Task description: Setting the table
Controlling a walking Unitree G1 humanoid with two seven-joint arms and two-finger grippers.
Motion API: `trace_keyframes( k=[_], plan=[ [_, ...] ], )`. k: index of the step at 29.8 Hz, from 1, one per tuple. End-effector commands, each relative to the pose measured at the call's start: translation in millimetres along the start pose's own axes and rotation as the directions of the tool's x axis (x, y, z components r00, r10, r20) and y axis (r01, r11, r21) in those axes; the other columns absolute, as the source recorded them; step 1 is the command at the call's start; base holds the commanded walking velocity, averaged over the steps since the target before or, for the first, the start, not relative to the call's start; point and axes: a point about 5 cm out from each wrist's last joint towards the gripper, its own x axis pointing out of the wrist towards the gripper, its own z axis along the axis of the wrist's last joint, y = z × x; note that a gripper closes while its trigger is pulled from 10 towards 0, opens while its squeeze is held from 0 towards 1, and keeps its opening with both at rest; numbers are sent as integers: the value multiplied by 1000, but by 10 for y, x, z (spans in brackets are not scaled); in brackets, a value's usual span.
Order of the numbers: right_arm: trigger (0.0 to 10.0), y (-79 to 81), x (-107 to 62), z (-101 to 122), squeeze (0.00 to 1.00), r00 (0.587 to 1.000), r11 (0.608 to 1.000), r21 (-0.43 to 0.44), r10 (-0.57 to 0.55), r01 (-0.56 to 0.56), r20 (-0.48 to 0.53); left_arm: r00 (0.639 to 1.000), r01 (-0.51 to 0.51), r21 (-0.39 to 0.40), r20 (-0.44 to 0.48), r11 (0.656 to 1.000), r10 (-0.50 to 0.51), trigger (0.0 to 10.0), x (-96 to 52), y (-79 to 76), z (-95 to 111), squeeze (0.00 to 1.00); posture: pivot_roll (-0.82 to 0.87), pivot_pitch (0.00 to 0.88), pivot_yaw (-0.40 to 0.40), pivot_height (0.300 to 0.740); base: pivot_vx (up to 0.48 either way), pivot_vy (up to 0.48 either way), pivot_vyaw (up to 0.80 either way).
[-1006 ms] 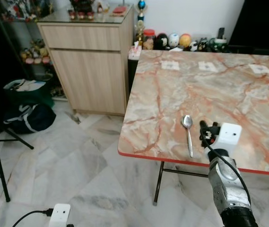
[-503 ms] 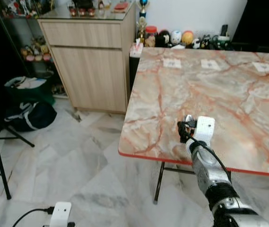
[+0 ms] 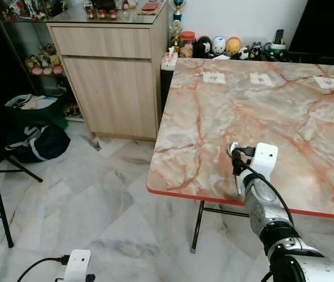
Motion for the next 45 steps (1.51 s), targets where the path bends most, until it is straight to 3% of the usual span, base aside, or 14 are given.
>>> trace_keyframes(
  k=[1,25,45],
  plan=[
    [10000,12,17,19,0,1000,1000,1,6,-6,-9,1000,3,7,-14,1000,-3,10000,1,-9,-12,0,79,2,-10,740,0,0,0],
    [10000,168,16,-119,0,989,994,-66,73,-82,-132,1000,4,10,2,1000,-4,10000,15,-24,48,0,96,0,-13,740,0,0,0],
    [10000,81,59,-49,0,985,997,-68,21,-33,-169,1000,6,0,1,1000,-6,10000,18,-31,59,0,106,0,-18,740,0,0,0]
  ],
)
